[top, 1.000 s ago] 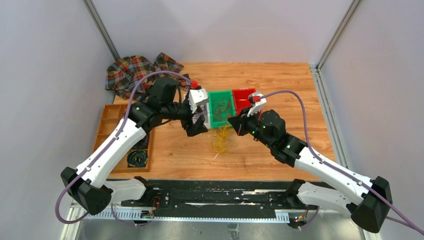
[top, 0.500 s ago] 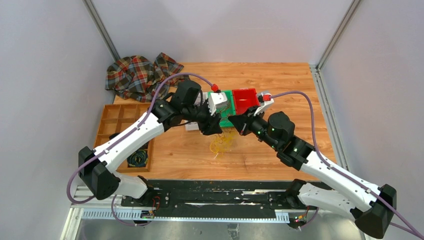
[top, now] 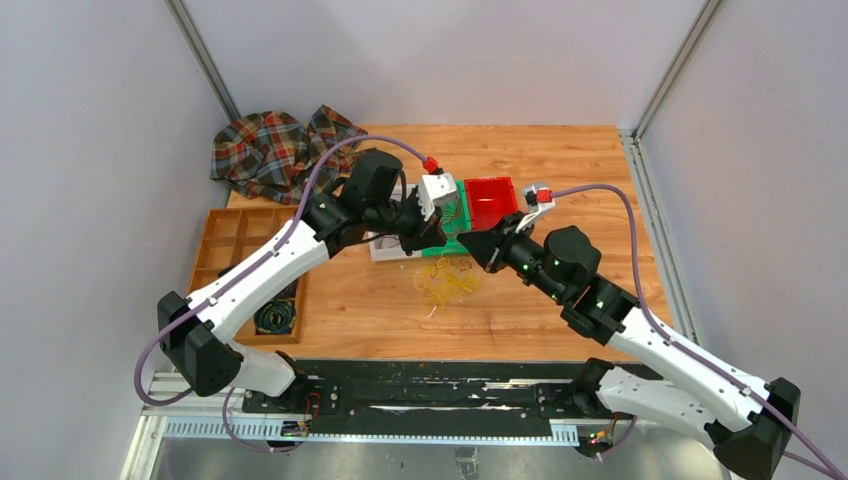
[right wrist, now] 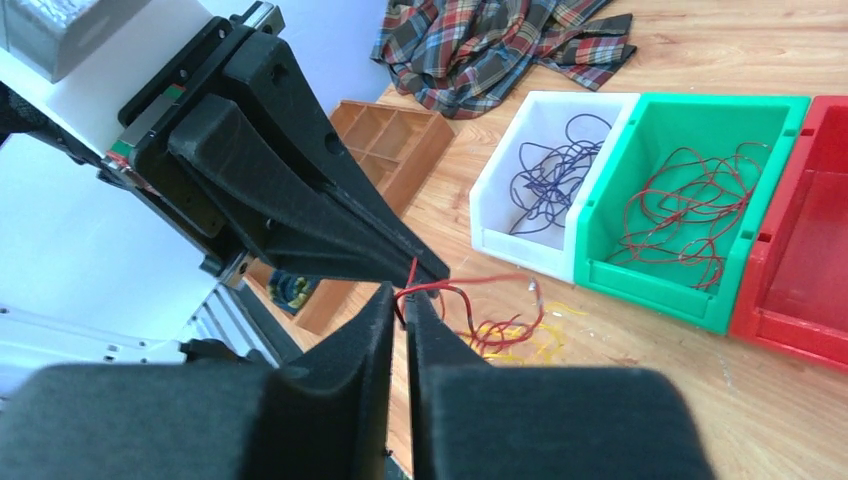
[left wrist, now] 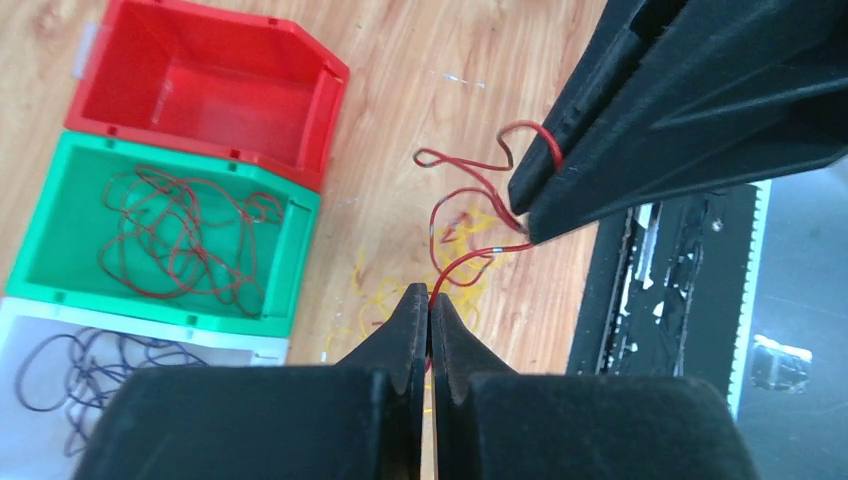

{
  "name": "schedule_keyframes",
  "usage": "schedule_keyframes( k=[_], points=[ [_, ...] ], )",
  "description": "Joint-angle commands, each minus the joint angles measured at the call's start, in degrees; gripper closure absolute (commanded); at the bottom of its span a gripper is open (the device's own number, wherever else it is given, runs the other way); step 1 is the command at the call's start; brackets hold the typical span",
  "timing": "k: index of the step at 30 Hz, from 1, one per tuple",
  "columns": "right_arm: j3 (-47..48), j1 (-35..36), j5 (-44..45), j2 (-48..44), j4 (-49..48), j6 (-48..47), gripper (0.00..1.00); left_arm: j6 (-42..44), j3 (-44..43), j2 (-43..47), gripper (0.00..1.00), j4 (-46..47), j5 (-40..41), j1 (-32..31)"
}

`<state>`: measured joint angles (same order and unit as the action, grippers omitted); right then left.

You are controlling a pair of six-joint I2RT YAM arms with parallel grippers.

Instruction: Untangle the cables

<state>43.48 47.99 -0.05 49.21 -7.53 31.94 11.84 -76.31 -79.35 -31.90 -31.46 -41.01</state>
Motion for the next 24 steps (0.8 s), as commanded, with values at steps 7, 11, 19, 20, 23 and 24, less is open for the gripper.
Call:
schedule_keyframes(
  k=[7,11,19,20,23,24],
  points=[
    [-1.70,0.84,3.06,-7.44,5.68,-6.47,0.44,10.01,-6.71,2.98,0.99,-8.31,-1.37,-0.29],
    [-4.79,0.79,7.57,-11.62,7.94,-10.00,0.38,14.20,-9.04,4.16,0.99,-12.46,-3.66,-0.70],
    [-7.33,0.48,16.20,-14.99,8.04,-13.48,0.30,22.93,-9.91,7.24,0.99,-17.34,-4.08,-2.70],
    [-6.51,0.34,15.40,-13.49,8.14,-13.96,0.30,23.65,-9.98,7.42,0.99,-17.82,-3.98,-3.12],
    [-3.87,0.10,9.58,-8.23,7.09,-15.75,0.29,24.86,-10.21,7.79,0.99,-18.21,-3.80,-4.07],
    [-3.04,0.10,6.36,-6.77,6.19,-16.42,0.29,25.10,-10.32,7.85,0.99,-18.20,-3.63,-4.34]
  ],
)
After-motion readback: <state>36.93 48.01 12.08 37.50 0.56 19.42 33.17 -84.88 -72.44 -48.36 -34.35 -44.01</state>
